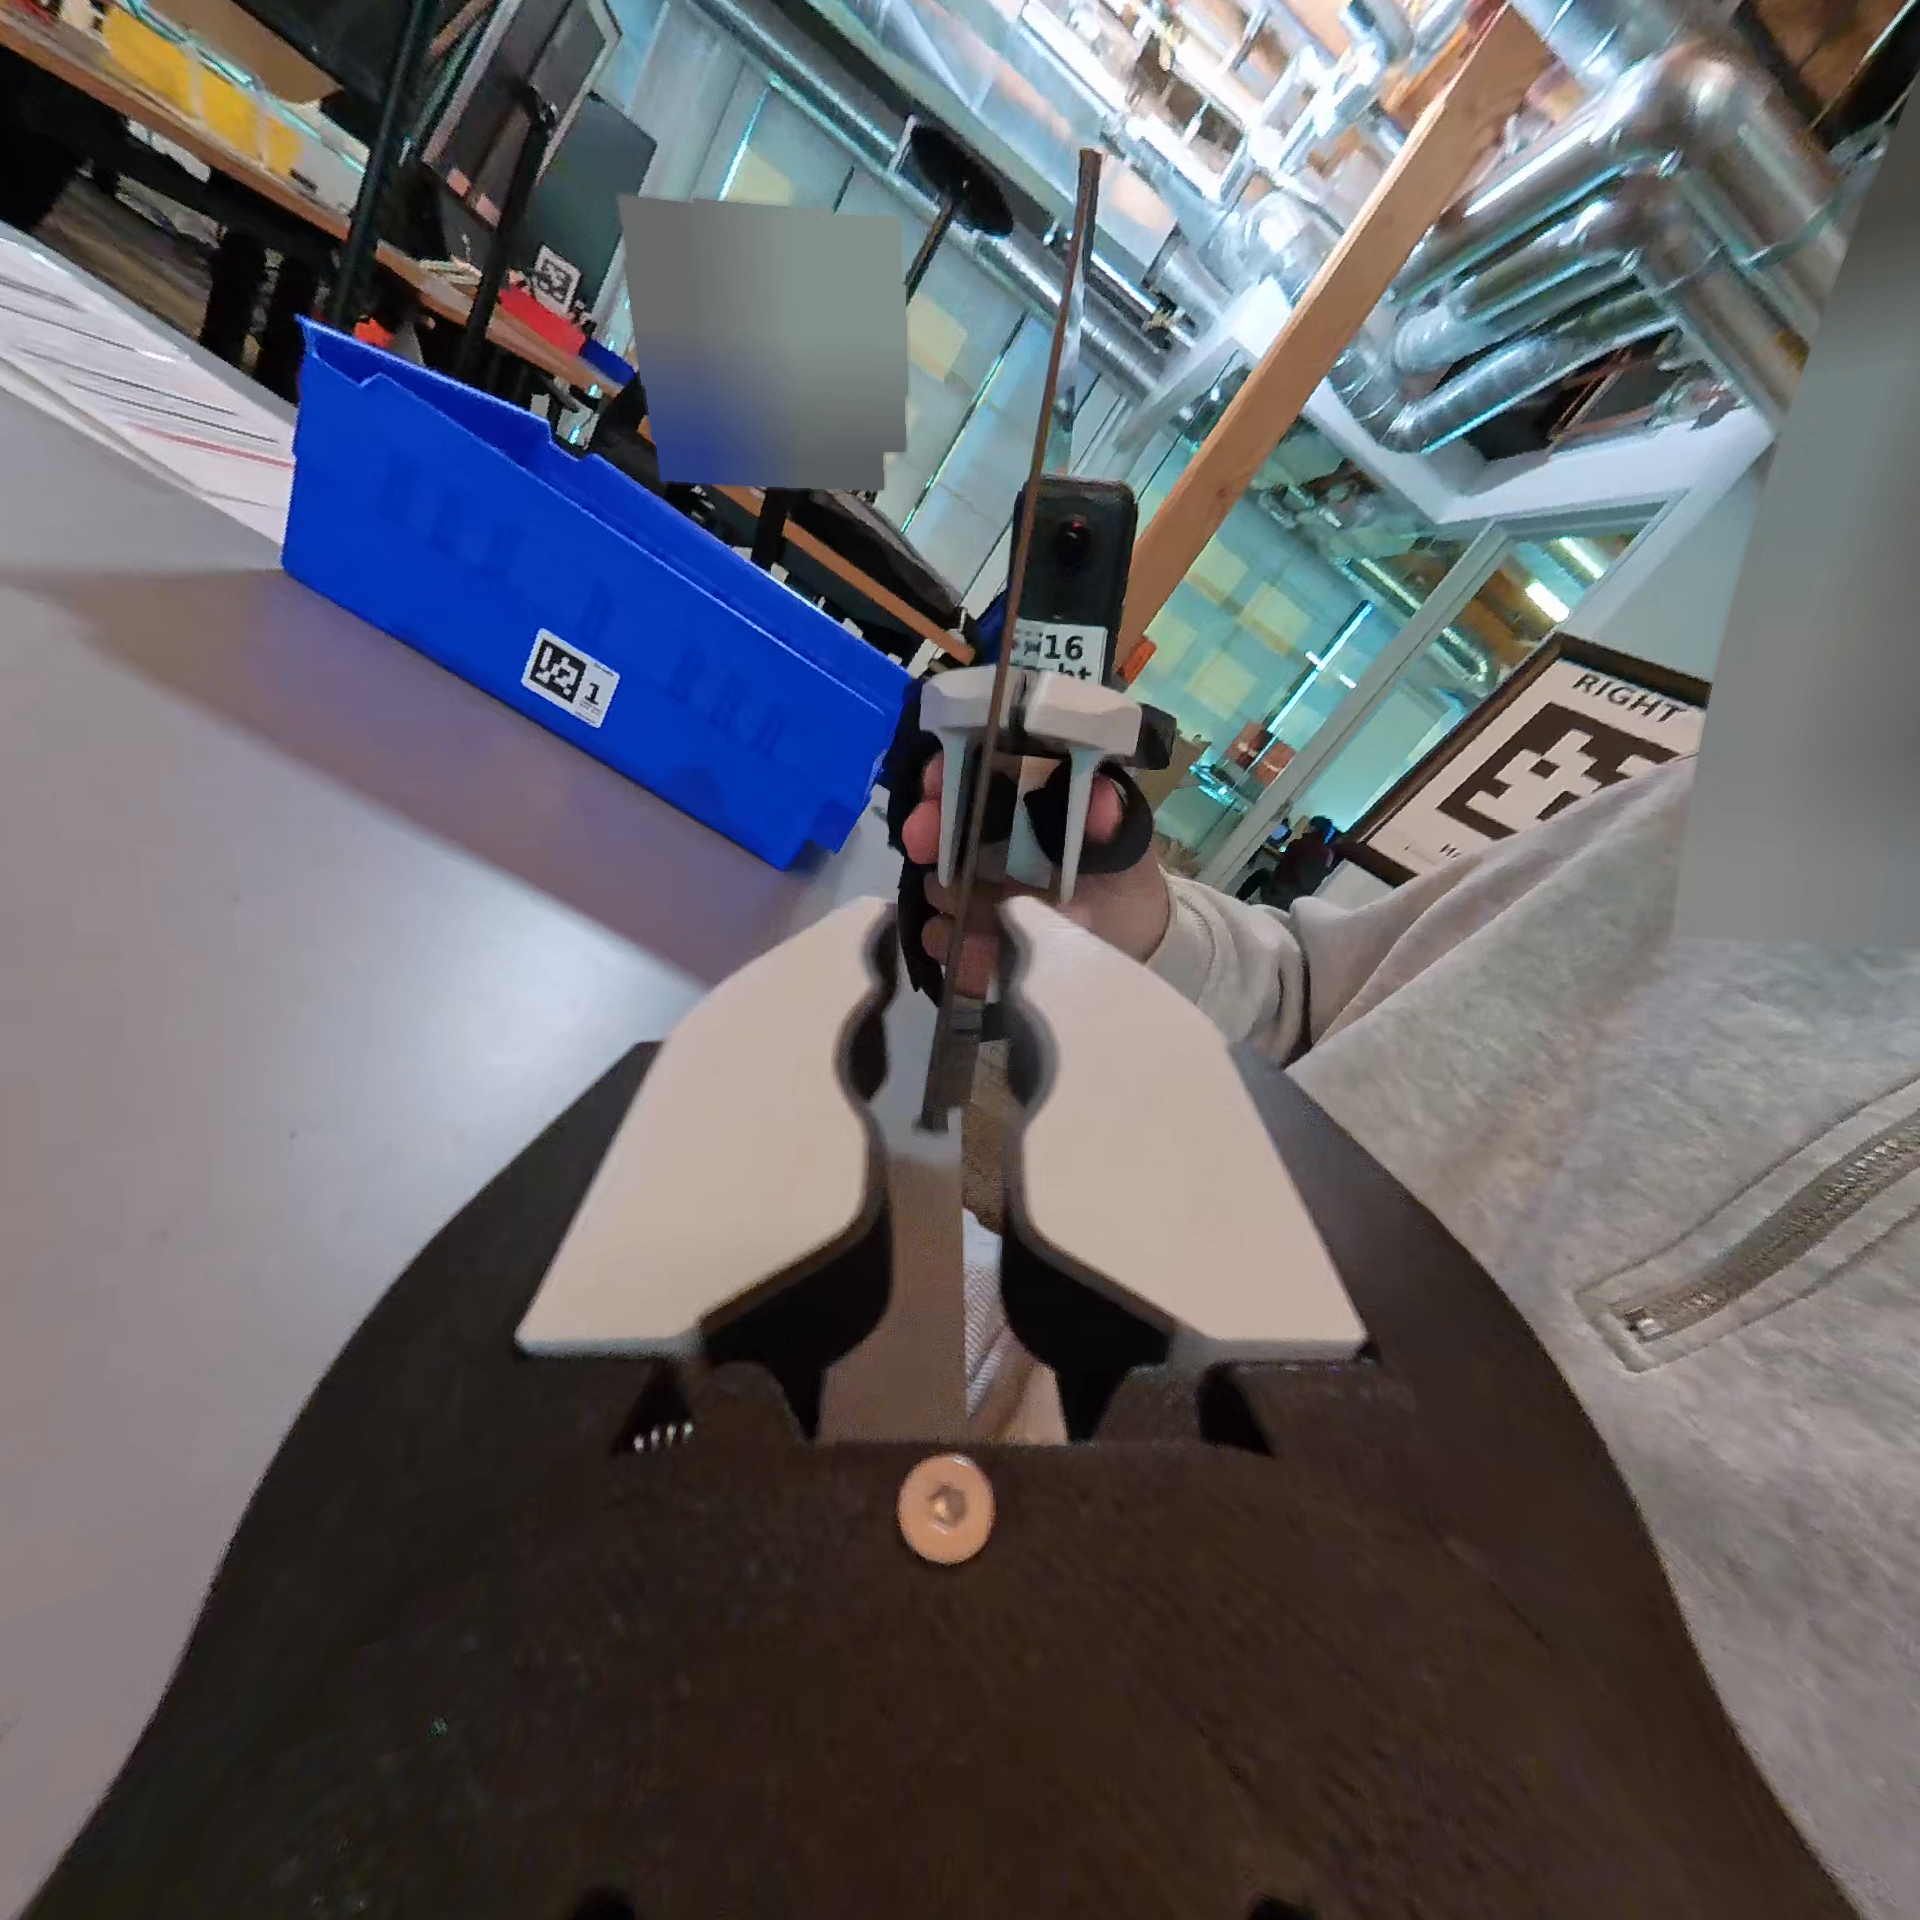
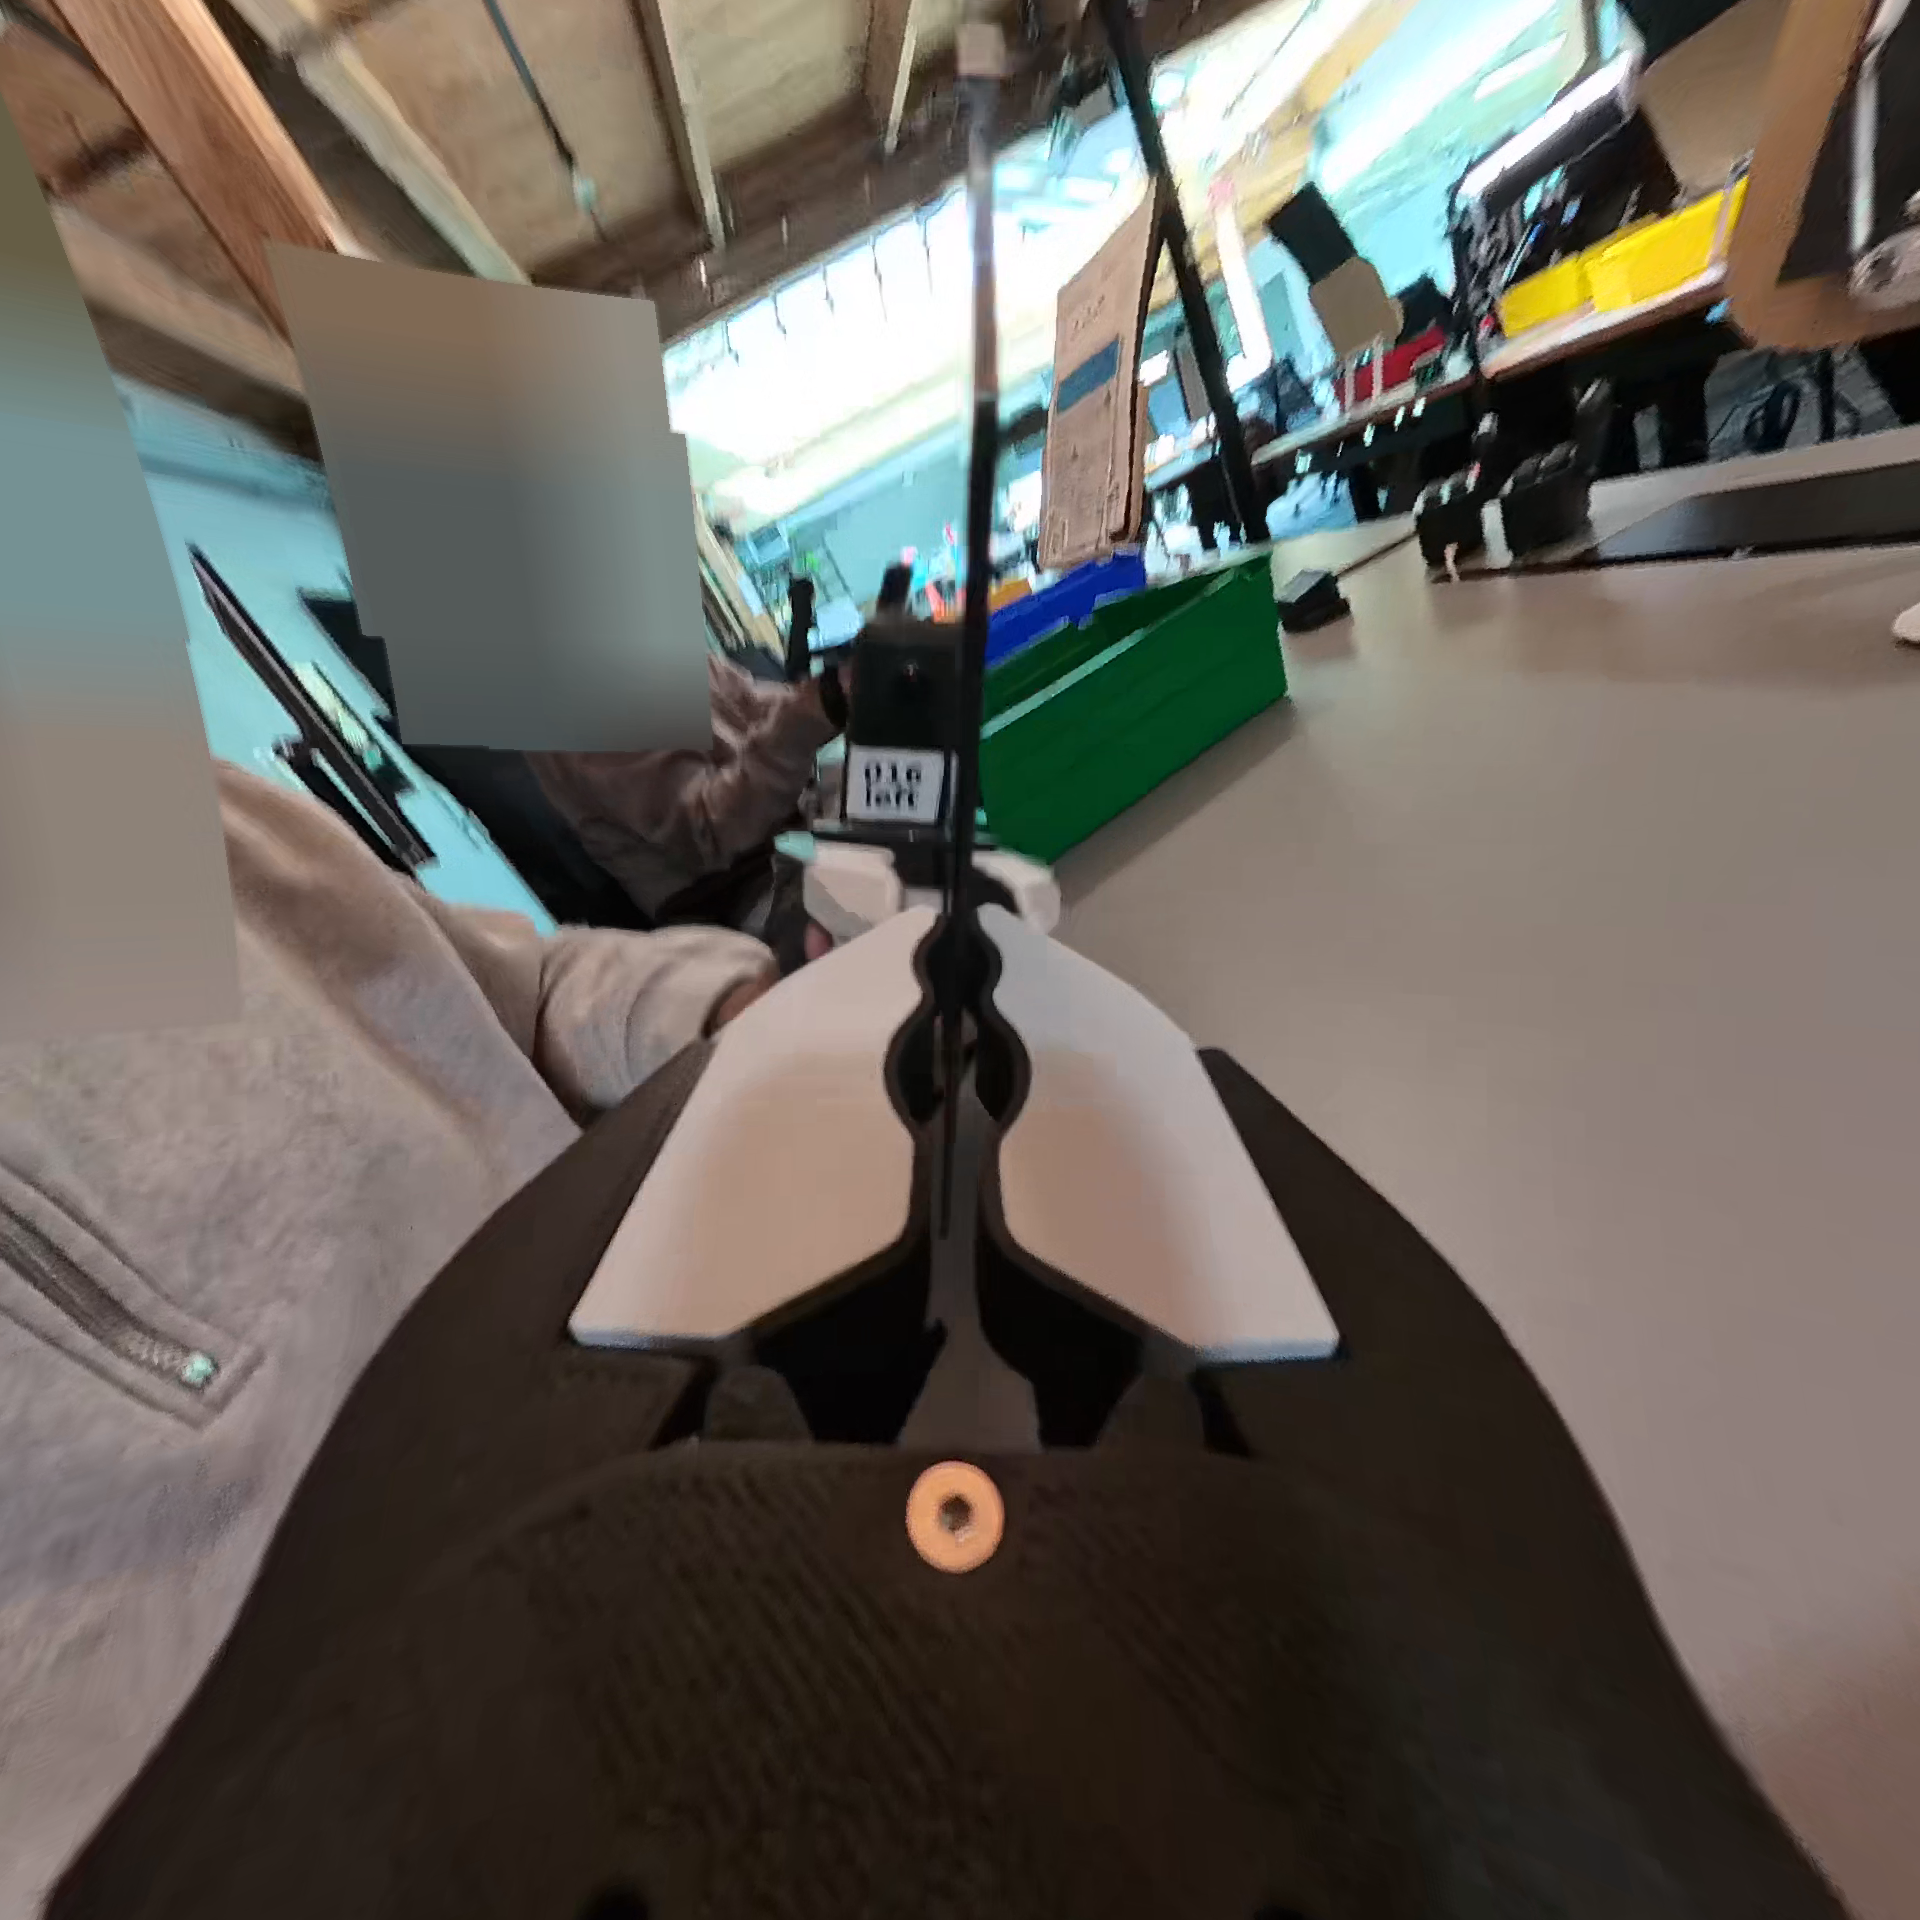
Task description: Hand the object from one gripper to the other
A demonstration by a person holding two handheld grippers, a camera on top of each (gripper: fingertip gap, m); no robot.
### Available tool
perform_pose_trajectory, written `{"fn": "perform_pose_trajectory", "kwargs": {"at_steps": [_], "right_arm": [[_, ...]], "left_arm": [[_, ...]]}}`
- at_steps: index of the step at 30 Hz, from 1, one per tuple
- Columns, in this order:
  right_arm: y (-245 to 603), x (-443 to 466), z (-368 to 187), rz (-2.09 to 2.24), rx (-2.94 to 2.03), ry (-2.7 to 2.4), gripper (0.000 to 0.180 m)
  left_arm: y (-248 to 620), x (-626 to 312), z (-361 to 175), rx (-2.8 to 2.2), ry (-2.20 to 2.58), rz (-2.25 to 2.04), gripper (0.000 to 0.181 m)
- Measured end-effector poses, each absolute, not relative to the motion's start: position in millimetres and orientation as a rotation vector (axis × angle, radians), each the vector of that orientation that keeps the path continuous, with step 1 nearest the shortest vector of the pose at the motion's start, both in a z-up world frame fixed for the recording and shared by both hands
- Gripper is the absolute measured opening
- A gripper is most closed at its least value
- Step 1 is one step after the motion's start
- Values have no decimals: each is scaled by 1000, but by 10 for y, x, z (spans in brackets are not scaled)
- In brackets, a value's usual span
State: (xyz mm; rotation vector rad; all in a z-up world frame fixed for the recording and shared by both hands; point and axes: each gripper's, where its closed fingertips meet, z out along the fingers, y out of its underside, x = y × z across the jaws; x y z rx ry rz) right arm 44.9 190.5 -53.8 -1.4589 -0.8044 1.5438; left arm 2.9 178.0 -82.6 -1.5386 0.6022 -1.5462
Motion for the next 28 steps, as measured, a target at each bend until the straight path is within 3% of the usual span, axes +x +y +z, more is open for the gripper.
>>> {"fn": "perform_pose_trajectory", "kwargs": {"at_steps": [2,5,14,17,19,21,22,25,28], "right_arm": [[1867,448,-689,1484,-1510,-918,2],[1786,437,-836,1436,-1551,-1044,2],[1344,301,-1047,1595,-1626,-1299,2],[1194,224,-1099,1600,-1632,-1381,2],[1160,173,-1128,1592,-1647,-1381,3],[1205,137,-1115,1595,-1642,-1321,2],[1239,132,-1091,1601,-1621,-1288,8],[1376,135,-1024,1565,-1536,-1202,49],[1494,154,-1036,1431,-1476,-1196,66]], "left_arm": [[1792,52,-832,-1539,608,-1523,39],[1764,97,-828,-1526,653,-1476,52],[1523,269,-581,-1460,714,-1492,49],[1475,289,-586,-1482,735,-1488,35],[1444,273,-634,-1519,755,-1516,2],[1486,230,-648,-1540,740,-1505,2],[1507,201,-625,-1534,721,-1511,2],[1643,55,-570,-1518,595,-1535,2],[1825,-128,-604,-1531,415,-1610,2]]}}
